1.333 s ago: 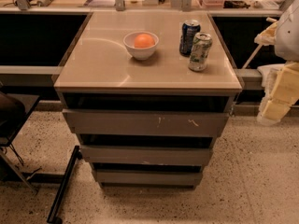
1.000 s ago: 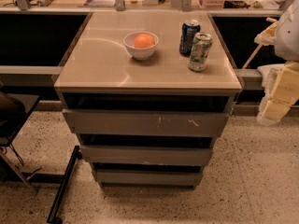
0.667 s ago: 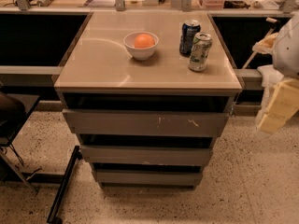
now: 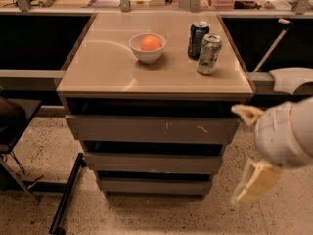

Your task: Open middle drawer

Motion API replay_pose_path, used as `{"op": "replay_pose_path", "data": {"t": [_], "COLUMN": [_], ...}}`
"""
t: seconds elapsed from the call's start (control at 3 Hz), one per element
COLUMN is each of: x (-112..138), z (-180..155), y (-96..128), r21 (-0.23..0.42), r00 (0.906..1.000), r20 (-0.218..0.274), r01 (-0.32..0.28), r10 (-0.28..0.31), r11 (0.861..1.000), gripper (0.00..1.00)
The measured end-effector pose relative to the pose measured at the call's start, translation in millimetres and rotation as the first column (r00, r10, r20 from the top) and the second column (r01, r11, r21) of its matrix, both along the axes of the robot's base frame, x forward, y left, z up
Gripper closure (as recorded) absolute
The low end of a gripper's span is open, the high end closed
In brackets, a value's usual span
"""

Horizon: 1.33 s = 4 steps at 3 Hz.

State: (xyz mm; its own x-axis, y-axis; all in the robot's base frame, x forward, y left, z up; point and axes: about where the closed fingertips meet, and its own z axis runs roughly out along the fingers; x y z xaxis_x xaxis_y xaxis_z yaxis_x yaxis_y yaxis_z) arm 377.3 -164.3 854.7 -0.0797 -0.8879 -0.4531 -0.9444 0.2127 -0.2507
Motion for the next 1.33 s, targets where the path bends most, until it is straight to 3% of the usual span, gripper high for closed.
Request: {"op": "replay_pose_path", "data": {"t": [0.33,0.67,1.0,1.33], "x": [-14.7,-37.8,-39.9,-37.5], "z": [-94.3,-206.7,-244.8,-250.6], "y": [48.0,88.0,90.7,86.2], "r21": [0.189,0.294,0.331,0.354], "r00": [0.9961,0.9800,0.9780,0.9830], "r20": [-0.042,-0.152,-0.186,-0.168], "r01": [-0.068,-0.080,-0.029,-0.010], "r10": [0.077,0.129,0.095,0.074], "r11": [0.980,0.953,0.943,0.935], "gripper": [0.00,0.00,0.00,0.00]}}
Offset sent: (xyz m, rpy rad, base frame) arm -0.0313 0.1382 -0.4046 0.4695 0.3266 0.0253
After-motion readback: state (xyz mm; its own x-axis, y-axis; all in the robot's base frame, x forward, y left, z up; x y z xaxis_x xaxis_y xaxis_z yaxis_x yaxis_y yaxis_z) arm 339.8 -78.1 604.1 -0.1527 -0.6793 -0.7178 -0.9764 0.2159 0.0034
